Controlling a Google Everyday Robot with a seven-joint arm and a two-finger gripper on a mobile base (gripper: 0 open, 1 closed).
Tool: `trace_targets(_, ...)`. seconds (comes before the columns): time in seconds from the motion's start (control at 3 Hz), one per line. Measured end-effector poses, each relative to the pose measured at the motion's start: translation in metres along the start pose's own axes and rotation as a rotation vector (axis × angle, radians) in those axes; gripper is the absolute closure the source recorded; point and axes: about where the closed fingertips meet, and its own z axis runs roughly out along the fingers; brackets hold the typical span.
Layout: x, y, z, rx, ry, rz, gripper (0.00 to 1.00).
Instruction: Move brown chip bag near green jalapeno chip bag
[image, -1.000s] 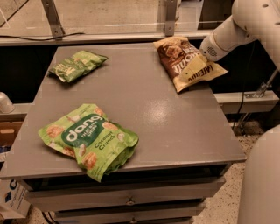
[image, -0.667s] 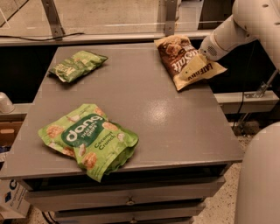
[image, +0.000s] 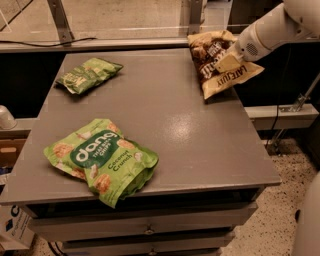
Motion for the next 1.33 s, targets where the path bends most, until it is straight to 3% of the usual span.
trace_targets(0.33, -0.036, 0.036, -0.018, -0.064, -0.070, -0.099, 1.00)
trace_targets(1.0, -0.100, 0.115, -0.003, -0.209, -0.134, -0.261, 1.00)
trace_targets(1.33, -0.132, 0.133, 0.017, -0.232, -0.154, -0.272, 1.00)
